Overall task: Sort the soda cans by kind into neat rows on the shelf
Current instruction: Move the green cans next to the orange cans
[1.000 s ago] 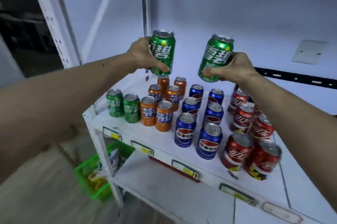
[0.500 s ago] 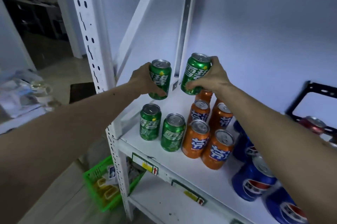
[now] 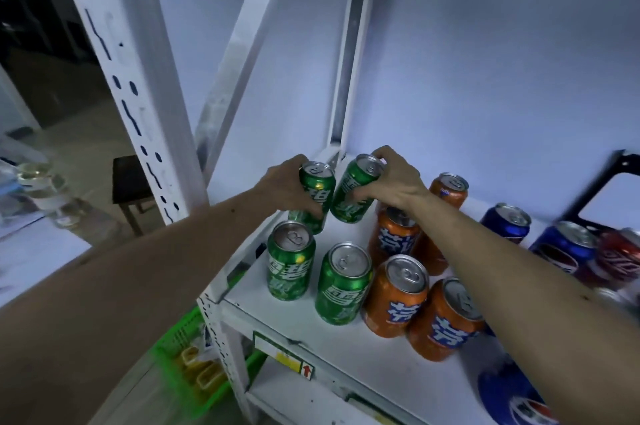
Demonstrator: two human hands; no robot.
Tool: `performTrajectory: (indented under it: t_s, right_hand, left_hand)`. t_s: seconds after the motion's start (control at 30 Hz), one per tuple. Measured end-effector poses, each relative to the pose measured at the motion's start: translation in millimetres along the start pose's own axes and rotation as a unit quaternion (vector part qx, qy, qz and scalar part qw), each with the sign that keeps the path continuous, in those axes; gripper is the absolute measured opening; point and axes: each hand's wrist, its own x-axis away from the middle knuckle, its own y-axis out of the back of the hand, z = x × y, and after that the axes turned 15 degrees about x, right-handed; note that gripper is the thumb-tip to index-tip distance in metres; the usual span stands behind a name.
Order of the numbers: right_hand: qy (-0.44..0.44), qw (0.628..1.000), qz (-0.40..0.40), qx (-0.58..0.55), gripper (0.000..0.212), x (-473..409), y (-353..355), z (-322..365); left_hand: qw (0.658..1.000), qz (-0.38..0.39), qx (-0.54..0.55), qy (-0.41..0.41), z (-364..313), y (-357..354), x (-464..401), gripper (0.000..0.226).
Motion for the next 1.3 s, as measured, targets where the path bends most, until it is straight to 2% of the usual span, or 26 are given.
performTrajectory:
  t_s: [0.2, 0.4, 0.5, 0.6, 0.73, 0.93, 1.1, 1.3]
  right_hand:
    - [0.003, 0.986, 0.066, 0.152, 0.085, 0, -12, 5]
    - [0.006, 0.959, 0.08, 0.273, 0.098, 2, -18, 8]
    - [0.01, 0.95, 0.082, 0.3, 0.101, 6, -16, 13]
    - [0.008, 0.956, 0.085, 0.28, 0.102, 13, -4, 20]
    - [0.001, 0.968, 0.053, 0.245, 0.087, 35, 29, 25]
    - [-0.032, 0.967, -0.042, 0.247, 0.058, 96, 94, -2]
    - [-0.1, 0.964, -0.105, 0.225, 0.046, 166, 153, -64]
    - [-0.213, 0.934, -0.16, 0.24, 0.037, 266, 229, -171]
  left_hand:
    - [0.989, 0.078, -0.125, 0.001, 0, -5, 0, 0.078]
    - [0.983, 0.123, -0.138, 0.023, -12, -5, 0, 0.085]
    - [0.977, 0.151, -0.146, 0.044, -22, 0, 0, 0.094]
    - [0.977, 0.156, -0.134, 0.053, -33, 5, 2, 0.091]
    - [0.982, 0.148, -0.116, 0.027, -62, 8, 7, 0.078]
    - [0.976, 0.164, -0.125, -0.066, -128, -13, 19, 0.062]
    - [0.967, 0.187, -0.105, -0.137, -201, -81, 45, 0.053]
    - [0.941, 0.256, -0.077, -0.207, -295, -214, 93, 0.043]
